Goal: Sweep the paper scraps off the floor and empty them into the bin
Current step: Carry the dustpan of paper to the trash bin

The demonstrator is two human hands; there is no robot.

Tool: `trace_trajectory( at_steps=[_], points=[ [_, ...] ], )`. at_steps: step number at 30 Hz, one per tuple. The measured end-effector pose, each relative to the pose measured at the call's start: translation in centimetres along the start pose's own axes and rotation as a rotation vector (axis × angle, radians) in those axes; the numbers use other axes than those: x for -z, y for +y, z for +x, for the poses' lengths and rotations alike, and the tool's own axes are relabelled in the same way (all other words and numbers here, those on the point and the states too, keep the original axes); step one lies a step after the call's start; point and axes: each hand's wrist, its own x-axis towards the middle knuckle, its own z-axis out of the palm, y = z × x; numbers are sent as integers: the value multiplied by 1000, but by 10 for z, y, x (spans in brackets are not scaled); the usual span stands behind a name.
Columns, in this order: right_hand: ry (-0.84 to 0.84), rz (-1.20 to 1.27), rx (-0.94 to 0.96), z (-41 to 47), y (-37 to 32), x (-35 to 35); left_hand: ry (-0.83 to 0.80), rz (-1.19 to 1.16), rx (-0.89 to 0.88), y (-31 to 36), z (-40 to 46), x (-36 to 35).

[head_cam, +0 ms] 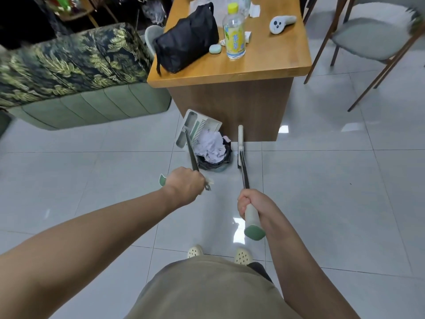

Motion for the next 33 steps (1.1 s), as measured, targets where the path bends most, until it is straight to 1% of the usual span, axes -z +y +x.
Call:
trace_trajectory(
  at_steps=[7, 13, 21, 25, 30, 33],
  points=[
    [23, -49, -6, 3, 4, -8, 17, 27, 14, -13, -5, 7],
    [83, -352, 29, -7, 10, -11, 39, 2, 29, -19, -7, 5],
    [135, -636, 78, -26, 16, -19, 89, 8, 46, -20, -14, 8],
    [157, -613, 85, -29, 20, -19, 78, 25, 39, -19, -22, 5],
    [112, -471, 107, -41, 19, -19, 63, 16, 19, -24, -33, -1],
    [71, -362, 105, -47, 17, -15, 55, 5, 50, -39, -41, -13]
  ],
)
